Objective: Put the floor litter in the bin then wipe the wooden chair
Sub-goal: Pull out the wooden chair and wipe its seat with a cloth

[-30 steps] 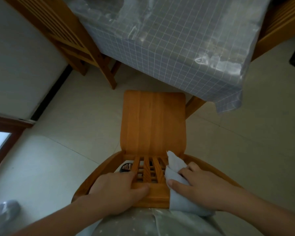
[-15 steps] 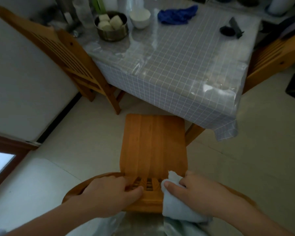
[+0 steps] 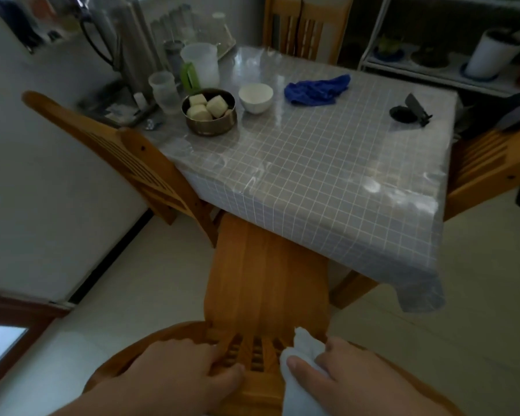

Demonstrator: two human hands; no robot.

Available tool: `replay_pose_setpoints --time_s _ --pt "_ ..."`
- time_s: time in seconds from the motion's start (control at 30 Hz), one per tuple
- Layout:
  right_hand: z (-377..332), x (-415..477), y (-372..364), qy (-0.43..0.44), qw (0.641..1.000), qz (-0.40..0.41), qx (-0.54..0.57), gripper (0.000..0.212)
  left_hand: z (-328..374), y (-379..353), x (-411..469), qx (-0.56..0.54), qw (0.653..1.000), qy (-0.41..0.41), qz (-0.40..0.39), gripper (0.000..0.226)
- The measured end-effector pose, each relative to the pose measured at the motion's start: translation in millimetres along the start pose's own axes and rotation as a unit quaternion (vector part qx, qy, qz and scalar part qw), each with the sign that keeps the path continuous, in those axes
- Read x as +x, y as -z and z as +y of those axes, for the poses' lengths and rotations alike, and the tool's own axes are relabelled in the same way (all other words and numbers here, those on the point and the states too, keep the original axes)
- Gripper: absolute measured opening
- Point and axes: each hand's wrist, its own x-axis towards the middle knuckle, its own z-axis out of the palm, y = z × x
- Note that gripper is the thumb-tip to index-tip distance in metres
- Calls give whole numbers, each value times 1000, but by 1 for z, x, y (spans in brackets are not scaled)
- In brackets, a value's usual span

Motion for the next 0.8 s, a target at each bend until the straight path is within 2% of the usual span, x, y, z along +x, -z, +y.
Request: replay_pose_setpoints --time_s 0.17,0.3,0.43,0.57,0.67,0.8 --pt "-24 62 10 -33 998 -52 -15 67 -44 52 47 35 999 -27 14 65" --pt "-65 112 43 -72 996 -2 45 101 -87 108 91 31 998 -59 0 59" --pt "-96 150 68 -68 997 20 41 53 -119 163 126 43 996 -75 -15 56" --pt "-117 177 89 -96 993 52 53 38 -137 201 154 64 992 -98 -56 65" --pt "-127 190 109 -109 988 36 106 48 -142 219 168 83 989 -100 -74 60" --pt "-132 198 120 -91 986 64 122 37 -142 242 184 136 980 -106 -97 59"
